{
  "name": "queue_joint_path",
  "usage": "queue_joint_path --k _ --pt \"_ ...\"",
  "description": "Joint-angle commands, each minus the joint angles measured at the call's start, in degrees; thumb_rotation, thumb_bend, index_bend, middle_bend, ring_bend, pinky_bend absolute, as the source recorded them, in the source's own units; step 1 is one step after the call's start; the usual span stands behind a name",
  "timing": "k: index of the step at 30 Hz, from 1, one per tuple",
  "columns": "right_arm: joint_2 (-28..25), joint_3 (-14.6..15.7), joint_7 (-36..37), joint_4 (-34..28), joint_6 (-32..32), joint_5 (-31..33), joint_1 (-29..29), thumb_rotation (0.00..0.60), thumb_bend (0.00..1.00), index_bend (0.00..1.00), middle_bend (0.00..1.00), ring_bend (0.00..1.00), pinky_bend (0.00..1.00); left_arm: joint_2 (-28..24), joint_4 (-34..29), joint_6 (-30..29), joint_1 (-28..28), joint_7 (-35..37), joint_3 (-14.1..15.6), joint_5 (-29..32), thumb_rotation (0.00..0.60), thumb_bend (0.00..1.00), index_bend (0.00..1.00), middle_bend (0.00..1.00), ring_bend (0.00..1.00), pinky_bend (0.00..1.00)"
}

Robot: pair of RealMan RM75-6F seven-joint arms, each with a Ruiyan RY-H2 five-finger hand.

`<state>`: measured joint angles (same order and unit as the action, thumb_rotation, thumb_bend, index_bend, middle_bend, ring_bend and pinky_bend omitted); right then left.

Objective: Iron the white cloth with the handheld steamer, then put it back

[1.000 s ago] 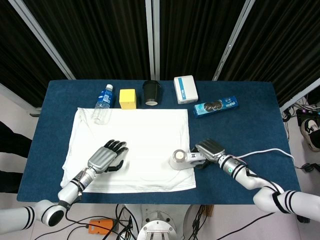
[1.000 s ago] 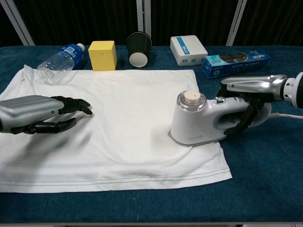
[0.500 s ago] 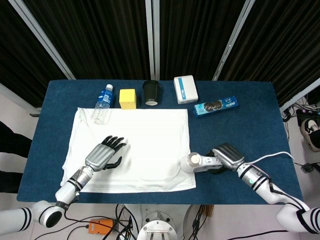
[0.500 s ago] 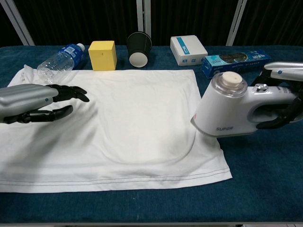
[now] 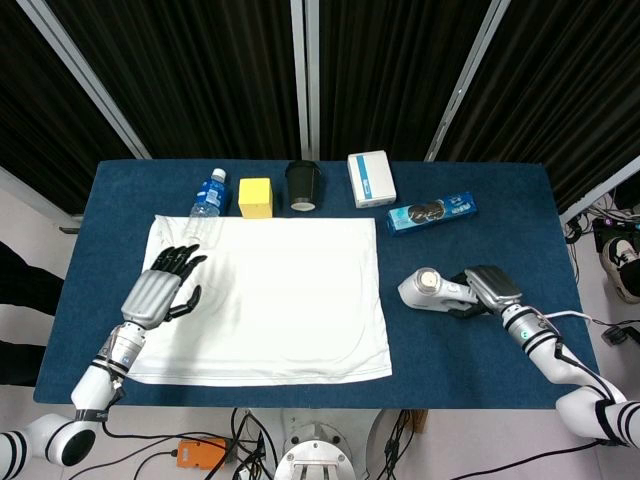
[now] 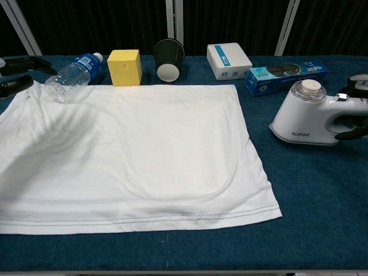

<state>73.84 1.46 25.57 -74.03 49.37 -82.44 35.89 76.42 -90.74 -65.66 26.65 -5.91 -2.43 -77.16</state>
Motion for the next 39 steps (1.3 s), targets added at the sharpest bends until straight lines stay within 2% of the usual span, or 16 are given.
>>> queue_joint_path --k 1,4,7,14,19,25,30,31,36,38,39 --pt "0.78 -0.64 -1.15 0.75 -0.22 0.64 0.02 0.600 0.25 0.61 0.66 0.49 0.31 -0.41 0.22 -0.57 -0.82 0.60 0.06 0.54 0.000 0.42 0.11 0.03 0.00 0.00" --pt "0.69 -1.17 -2.22 0.63 -1.28 1.81 0.08 0.600 0.10 0.42 0.48 0.31 0.25 -0.78 0.53 -1.09 -1.67 1.26 0.08 0.98 0.000 0.42 0.11 0.03 0.00 0.00" --pt "0.51 -1.74 -3.24 0.23 -2.55 3.03 0.30 0.600 0.03 0.26 0.33 0.18 0.19 -1.20 0.81 -1.46 -2.33 1.81 0.01 1.30 0.000 0.42 0.11 0.03 0.00 0.00" --pt "-0.65 -2.42 -7.20 -1.14 -4.05 5.16 0.28 0.600 0.02 0.04 0.19 0.06 0.09 -2.42 0.95 -2.03 -3.58 2.65 -0.09 1.70 0.000 0.41 0.11 0.03 0.00 0.00" --pt "-2.90 -3.75 -10.54 -4.17 -0.16 6.96 -1.77 0.600 0.02 0.00 0.11 0.01 0.05 -3.93 0.83 -3.51 -5.02 3.44 -0.32 1.94 0.000 0.41 0.11 0.03 0.00 0.00" --pt "-6.72 -4.90 -10.20 -7.77 6.26 5.55 -4.81 0.600 0.02 0.00 0.10 0.00 0.04 -6.44 0.76 -5.35 -7.10 4.67 -0.50 2.51 0.000 0.41 0.11 0.03 0.00 0.00" --pt "-11.45 -5.47 -15.28 -12.21 17.04 4.09 -10.06 0.600 0.02 0.00 0.10 0.00 0.04 -9.42 0.16 -9.38 -10.41 5.87 -0.51 2.75 0.005 0.41 0.11 0.03 0.00 0.00" --pt "-12.14 -5.46 -16.23 -13.18 18.82 3.95 -11.09 0.600 0.02 0.00 0.10 0.00 0.04 -9.90 0.03 -9.96 -10.96 6.29 -0.45 2.64 0.029 0.41 0.11 0.03 0.00 0.00" --pt "-15.97 -4.39 -17.74 -17.90 30.56 2.09 -18.90 0.600 0.04 0.00 0.10 0.00 0.07 -12.26 0.10 -16.01 -15.87 8.52 0.44 1.62 0.252 0.40 0.11 0.03 0.00 0.00" --pt "-16.75 -3.38 -16.71 -18.61 33.94 0.87 -21.81 0.600 0.06 0.00 0.10 0.00 0.07 -12.52 0.22 -18.87 -18.13 8.77 0.82 1.38 0.324 0.40 0.11 0.03 0.00 0.00" --pt "-16.87 -2.92 -16.28 -18.68 35.10 0.38 -22.92 0.600 0.06 0.00 0.10 0.00 0.07 -12.61 0.19 -20.00 -19.06 8.79 1.06 1.20 0.339 0.39 0.11 0.03 0.00 0.00"
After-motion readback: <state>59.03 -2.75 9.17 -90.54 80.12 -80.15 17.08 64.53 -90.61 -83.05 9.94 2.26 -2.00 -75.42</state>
